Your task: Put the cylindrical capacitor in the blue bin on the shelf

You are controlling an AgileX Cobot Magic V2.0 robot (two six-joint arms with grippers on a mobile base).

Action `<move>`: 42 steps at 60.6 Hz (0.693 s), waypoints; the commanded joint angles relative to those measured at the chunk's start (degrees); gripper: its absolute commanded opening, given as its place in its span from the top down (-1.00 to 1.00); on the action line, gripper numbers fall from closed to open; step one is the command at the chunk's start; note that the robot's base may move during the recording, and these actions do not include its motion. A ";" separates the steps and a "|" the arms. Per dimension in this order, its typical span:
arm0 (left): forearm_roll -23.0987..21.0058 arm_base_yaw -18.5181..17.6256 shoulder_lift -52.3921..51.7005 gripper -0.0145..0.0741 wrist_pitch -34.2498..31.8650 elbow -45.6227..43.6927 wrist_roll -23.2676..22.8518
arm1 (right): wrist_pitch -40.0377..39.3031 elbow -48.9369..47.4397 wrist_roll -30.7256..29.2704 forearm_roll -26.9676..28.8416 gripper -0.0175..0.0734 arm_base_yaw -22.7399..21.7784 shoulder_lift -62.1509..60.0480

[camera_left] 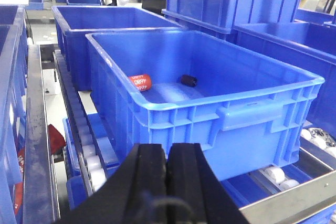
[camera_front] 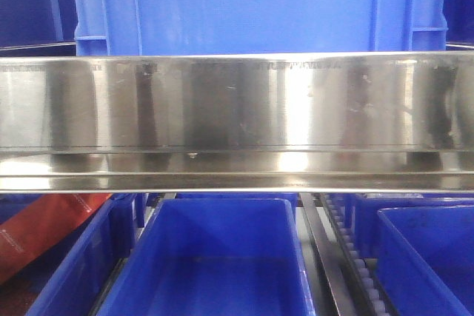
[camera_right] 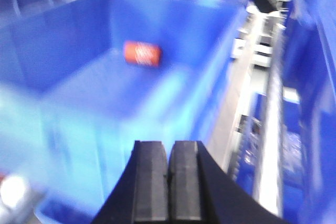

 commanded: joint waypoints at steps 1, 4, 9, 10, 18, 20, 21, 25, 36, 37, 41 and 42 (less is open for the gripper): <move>-0.12 0.34 -0.42 0.92 -1.22 0.09 -0.28 | -4.10 6.01 -0.15 -0.67 0.97 -0.31 -5.68; -0.12 0.34 -0.42 0.92 -1.22 0.09 -0.28 | -5.03 9.15 -0.15 -0.67 0.97 -0.31 -8.91; -0.12 0.34 -0.42 0.92 -1.12 0.09 -0.28 | -6.94 12.85 -0.15 -0.67 0.97 -0.31 -13.02; -0.12 0.34 -0.42 0.92 -1.12 0.09 -0.28 | -7.58 13.75 -0.15 -0.67 0.97 -0.31 -14.07; -0.12 0.34 -0.42 0.92 -0.98 0.09 -0.28 | -12.32 18.40 -0.15 -0.67 0.97 -0.31 -19.94; -0.12 0.34 -0.42 0.92 -0.99 -0.02 -0.28 | -13.57 19.30 -0.15 -0.67 0.97 -0.31 -21.11; -0.12 0.34 -0.42 0.92 -0.99 -0.02 -0.28 | -14.04 19.62 -0.15 -0.67 0.97 -0.31 -21.50; -0.12 0.34 -0.42 0.92 -0.99 -0.02 -0.28 | -14.81 20.51 -0.15 -0.67 0.97 -0.31 -22.72; -0.12 0.34 -0.42 0.92 -0.99 -0.02 -0.28 | -14.51 20.66 -0.15 -0.67 0.97 -0.31 -23.04; -0.12 0.34 -0.42 0.92 -0.99 -0.02 -0.28 | -14.51 20.66 -0.15 -0.67 0.97 -0.31 -23.04; -0.12 0.34 -0.42 0.92 -0.99 -0.02 -0.28 | -14.51 20.66 -0.15 -0.67 0.97 -0.31 -23.04; -0.12 0.34 -0.42 0.92 -0.99 -0.02 -0.28 | -14.51 20.66 -0.15 -0.67 0.97 -0.31 -23.04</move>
